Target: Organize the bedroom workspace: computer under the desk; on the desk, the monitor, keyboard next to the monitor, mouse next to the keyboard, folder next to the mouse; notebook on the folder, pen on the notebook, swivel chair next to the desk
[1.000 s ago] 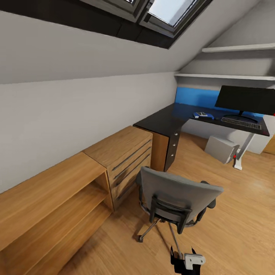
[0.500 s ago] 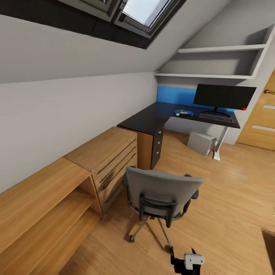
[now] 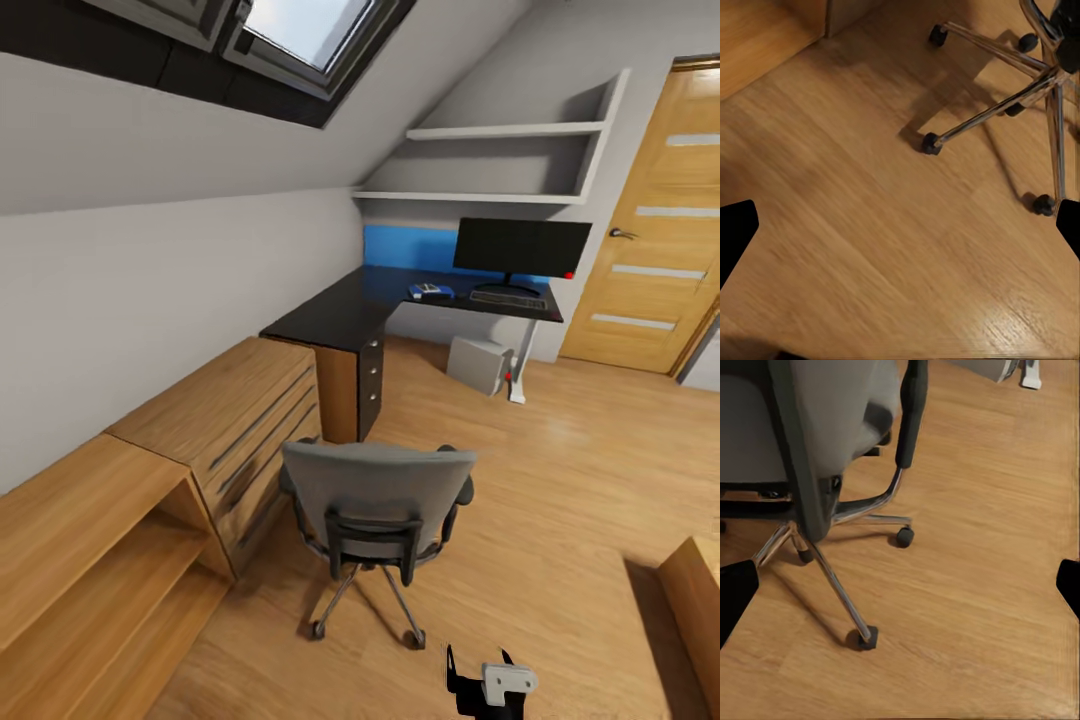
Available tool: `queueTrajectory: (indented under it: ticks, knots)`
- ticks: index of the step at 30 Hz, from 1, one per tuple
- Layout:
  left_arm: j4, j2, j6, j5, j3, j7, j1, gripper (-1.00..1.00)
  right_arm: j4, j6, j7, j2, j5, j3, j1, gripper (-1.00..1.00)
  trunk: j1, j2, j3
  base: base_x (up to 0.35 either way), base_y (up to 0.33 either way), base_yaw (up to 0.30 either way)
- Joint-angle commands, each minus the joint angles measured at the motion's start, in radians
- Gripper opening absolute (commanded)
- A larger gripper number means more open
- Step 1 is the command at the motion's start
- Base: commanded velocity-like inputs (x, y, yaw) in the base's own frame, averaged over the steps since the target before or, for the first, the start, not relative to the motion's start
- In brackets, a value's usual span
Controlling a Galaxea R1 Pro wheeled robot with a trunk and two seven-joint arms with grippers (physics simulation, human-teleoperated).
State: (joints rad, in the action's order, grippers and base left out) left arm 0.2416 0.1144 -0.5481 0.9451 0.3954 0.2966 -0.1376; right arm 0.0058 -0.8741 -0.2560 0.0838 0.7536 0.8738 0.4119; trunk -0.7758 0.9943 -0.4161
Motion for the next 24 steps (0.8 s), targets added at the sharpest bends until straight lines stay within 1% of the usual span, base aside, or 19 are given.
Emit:
queueTrajectory:
  ticks: [1, 5, 8, 18, 24]
  knots:
    - [-0.001, 0.001, -0.003, 0.011, 0.006, 0.005, 0.000, 1.00, 0.001, 0.000, -0.009, 0.001, 0.000, 0.008, 0.001, 1.00, 0.000, 0.001, -0.001, 0.000, 0.016, -0.300]
    - [-0.004, 0.001, -0.003, 0.011, 0.006, 0.005, 0.000, 1.00, 0.001, 0.000, -0.009, 0.001, 0.000, 0.008, 0.001, 1.00, 0.000, 0.001, -0.001, 0.000, 0.069, -0.300]
    - [-0.005, 0.001, -0.003, 0.011, 0.006, 0.004, 0.000, 1.00, 0.002, 0.000, -0.009, 0.001, 0.000, 0.008, 0.001, 1.00, 0.000, 0.001, -0.001, 0.000, 0.191, -0.300]
    - [-0.005, 0.001, -0.004, 0.011, 0.006, 0.005, 0.000, 1.00, 0.002, 0.000, -0.009, 0.001, 0.000, 0.008, 0.001, 1.00, 0.000, 0.001, -0.001, 0.002, 0.280, -0.300]
    - [-0.005, 0.001, -0.004, 0.010, 0.006, 0.005, 0.000, 1.00, 0.002, 0.000, -0.009, 0.001, 0.000, 0.009, 0.001, 1.00, 0.000, 0.001, -0.001, 0.053, 0.305, -0.300]
